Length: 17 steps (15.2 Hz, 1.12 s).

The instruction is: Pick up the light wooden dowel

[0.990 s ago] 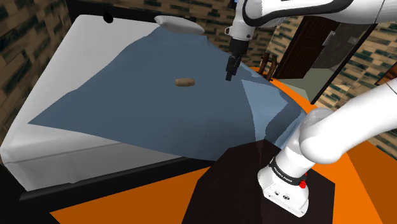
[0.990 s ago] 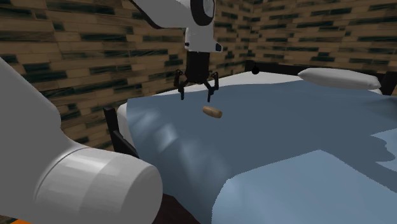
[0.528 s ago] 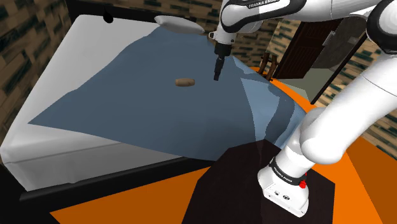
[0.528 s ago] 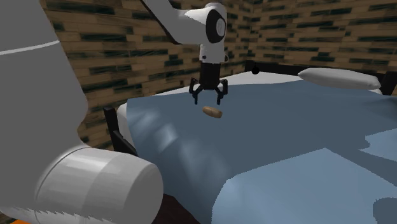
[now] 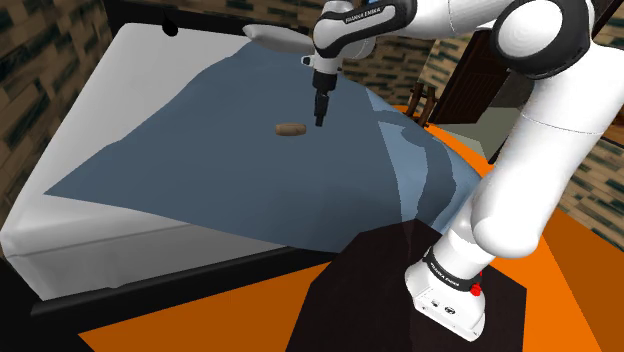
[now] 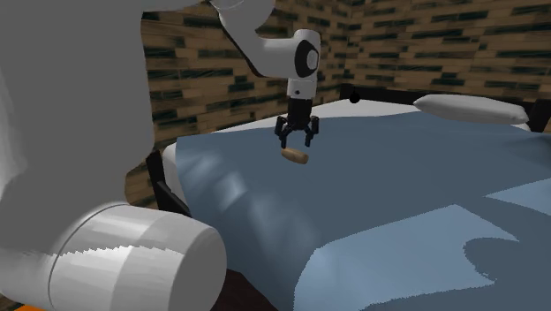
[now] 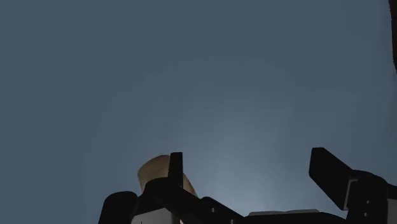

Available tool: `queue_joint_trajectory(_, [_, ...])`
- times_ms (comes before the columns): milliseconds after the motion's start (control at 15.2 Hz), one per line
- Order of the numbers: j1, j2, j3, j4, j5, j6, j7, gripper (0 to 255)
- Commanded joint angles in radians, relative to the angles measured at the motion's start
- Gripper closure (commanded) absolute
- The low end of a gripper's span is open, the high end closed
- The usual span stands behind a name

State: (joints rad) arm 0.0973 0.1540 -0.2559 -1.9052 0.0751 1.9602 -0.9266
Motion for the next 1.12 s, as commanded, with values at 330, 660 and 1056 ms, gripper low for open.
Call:
queue_joint_trajectory(330, [-0.031,0.290,0.052,0.312,0.066,-0.020,-0.219,0])
queue_joint_trajectory(660, [-0.033,0.318,0.058,0.298,0.073,0.023,-0.230,0])
queue_joint_trajectory(1056, [-0.035,0.340,0.061,0.281,0.079,0.061,-0.235,255])
